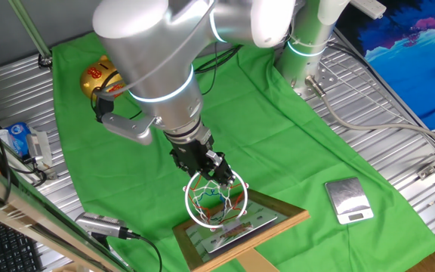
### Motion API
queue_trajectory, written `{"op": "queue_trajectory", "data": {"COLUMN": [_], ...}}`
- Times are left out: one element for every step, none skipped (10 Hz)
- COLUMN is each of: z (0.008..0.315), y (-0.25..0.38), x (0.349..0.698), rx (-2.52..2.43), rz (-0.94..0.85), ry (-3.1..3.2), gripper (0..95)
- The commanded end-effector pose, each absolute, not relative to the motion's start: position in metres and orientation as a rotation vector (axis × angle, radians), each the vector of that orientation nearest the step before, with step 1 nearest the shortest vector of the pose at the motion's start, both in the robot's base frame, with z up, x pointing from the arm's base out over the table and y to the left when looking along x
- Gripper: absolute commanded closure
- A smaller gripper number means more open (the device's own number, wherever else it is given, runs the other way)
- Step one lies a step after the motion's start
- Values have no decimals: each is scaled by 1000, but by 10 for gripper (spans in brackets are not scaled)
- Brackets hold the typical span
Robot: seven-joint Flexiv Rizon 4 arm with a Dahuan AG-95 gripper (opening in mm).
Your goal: Grab a basketball, release it and shoot it into the basket
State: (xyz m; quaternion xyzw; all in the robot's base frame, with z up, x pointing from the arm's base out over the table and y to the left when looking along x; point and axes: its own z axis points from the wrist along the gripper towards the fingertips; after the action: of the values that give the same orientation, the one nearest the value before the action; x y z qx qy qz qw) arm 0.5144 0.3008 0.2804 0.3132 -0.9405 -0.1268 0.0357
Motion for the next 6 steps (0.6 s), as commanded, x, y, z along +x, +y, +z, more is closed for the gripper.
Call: {"op": "queue_trajectory", "data": {"z": [289, 292, 293, 293, 293, 292], "y": [280, 275, 274, 274, 274, 274], "x": [508, 506, 505, 505, 505, 505], "rx": [1164, 1195, 1218, 1231, 1250, 1261], "rz": [-379, -378, -368, -353, -355, -352], "ry": [-2767, -2745, -2734, -2731, -2727, -2722], "gripper": [190, 190, 190, 190, 190, 190]}}
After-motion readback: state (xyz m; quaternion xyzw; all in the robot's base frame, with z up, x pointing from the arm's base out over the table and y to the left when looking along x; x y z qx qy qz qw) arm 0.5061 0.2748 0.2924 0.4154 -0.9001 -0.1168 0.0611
